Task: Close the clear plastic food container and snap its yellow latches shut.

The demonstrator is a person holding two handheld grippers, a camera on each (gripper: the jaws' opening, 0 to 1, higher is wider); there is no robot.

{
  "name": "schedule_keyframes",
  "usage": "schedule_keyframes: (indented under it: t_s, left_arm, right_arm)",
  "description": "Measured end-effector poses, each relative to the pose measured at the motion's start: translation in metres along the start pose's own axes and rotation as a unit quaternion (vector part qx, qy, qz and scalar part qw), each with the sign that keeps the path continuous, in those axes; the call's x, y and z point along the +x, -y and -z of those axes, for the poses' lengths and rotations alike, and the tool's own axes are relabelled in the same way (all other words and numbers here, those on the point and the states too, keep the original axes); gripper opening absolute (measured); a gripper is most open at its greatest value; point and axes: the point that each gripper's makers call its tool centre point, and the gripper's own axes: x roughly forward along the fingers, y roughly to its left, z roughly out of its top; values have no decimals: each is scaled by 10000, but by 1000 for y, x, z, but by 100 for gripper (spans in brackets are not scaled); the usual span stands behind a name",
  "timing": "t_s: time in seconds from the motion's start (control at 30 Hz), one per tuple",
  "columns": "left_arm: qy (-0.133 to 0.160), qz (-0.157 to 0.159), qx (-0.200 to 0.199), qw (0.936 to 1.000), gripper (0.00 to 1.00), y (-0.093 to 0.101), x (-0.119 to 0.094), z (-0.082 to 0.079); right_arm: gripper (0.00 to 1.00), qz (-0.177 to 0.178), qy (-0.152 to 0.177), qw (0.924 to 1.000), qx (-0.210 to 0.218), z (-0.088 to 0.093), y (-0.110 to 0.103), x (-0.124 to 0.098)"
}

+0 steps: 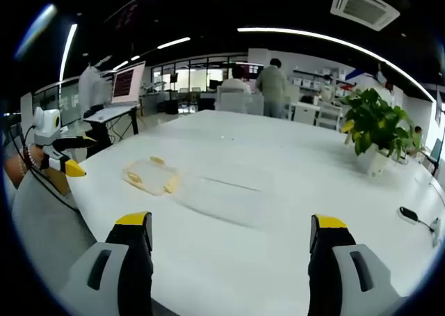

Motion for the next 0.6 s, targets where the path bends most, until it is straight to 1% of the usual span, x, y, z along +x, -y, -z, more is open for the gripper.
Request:
schedule_keyframes:
  t_s: [0.6]
  left_arm:
    - [-78, -3, 42, 10000, 99, 0, 2, 2]
  right_arm:
    - [91, -44, -84, 10000, -18, 2, -1, 1]
